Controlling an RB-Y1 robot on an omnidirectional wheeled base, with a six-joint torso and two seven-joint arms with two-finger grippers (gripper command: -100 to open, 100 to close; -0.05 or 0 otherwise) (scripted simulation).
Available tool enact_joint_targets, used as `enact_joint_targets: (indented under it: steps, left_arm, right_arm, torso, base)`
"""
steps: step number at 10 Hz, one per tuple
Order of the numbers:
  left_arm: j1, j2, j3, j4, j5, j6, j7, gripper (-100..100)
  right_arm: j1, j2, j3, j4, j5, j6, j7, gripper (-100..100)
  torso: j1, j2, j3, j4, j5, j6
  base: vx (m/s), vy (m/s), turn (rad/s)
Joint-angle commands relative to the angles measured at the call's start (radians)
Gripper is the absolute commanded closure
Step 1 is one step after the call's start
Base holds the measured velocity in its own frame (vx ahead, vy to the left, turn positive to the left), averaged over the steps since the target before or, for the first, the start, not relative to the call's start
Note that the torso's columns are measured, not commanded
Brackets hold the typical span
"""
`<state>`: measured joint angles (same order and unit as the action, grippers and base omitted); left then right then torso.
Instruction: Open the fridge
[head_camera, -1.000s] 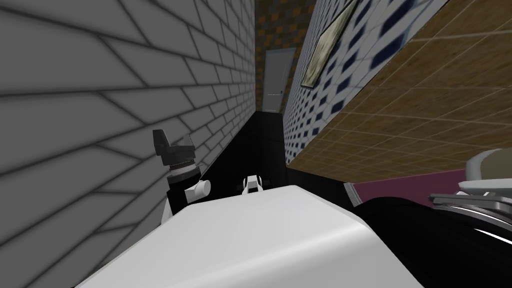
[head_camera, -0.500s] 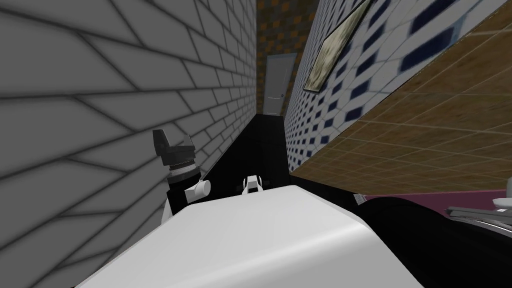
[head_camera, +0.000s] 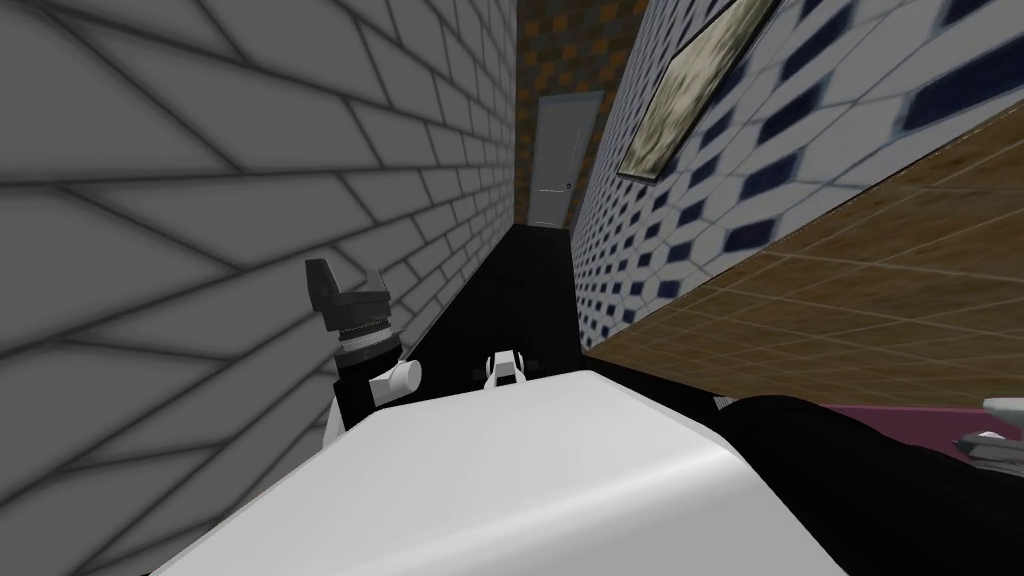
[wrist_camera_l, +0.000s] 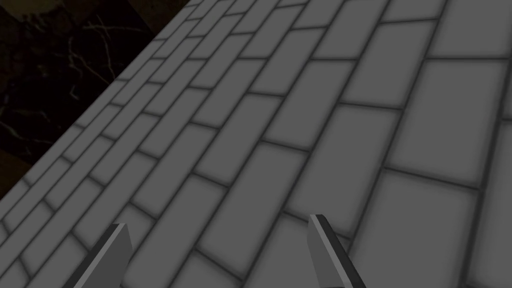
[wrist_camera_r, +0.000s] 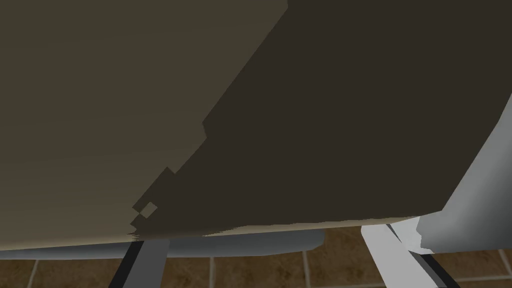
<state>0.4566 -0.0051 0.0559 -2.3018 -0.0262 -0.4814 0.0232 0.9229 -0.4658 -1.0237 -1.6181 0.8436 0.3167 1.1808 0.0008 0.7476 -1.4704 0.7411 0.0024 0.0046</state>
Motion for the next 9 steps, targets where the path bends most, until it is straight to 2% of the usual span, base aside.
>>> enact_joint_targets:
  steps: [1, 2, 3, 4, 9]
  left_arm:
    - [0.0, 0.0, 0.0, 0.0, 0.0, 0.0, 0.0, 0]
    - [0.0, 0.0, 0.0, 0.0, 0.0, 0.0, 0.0, 0]
    - [0.0, 0.0, 0.0, 0.0, 0.0, 0.0, 0.0, 0]
    - [0.0, 0.0, 0.0, 0.0, 0.0, 0.0, 0.0, 0]
    - [0.0, 0.0, 0.0, 0.0, 0.0, 0.0, 0.0, 0]
  right_arm:
    - [0.058, -0.037, -0.027, 0.022, -0.055, -0.023, -0.015, -100]
    - [0.075, -0.047, -0.032, 0.026, -0.072, -0.029, -0.018, -100]
    - [0.066, -0.037, -0.026, 0.021, -0.063, -0.022, -0.014, -100]
    - [0.068, -0.038, -0.027, 0.022, -0.065, -0.023, -0.015, 0]
    - [0.068, -0.037, -0.027, 0.022, -0.064, -0.023, -0.015, 0]
  torso:
    - [0.0, -0.006, -0.004, -0.002, -0.001, -0.001]
    - [-0.001, -0.011, -0.007, -0.004, -0.002, -0.004]
    - [-0.001, -0.013, -0.008, -0.004, -0.001, -0.006]
    - [-0.002, -0.012, -0.007, -0.004, -0.002, -0.006]
    - [-0.001, -0.009, -0.005, -0.003, -0.003, -0.005]
  base:
    - [0.055, 0.02, -0.048]
    - [0.051, 0.023, -0.03]
    - [0.018, 0.015, -0.017]
    - [0.0, 0.0, 0.0]
    - [0.0, 0.0, 0.0]
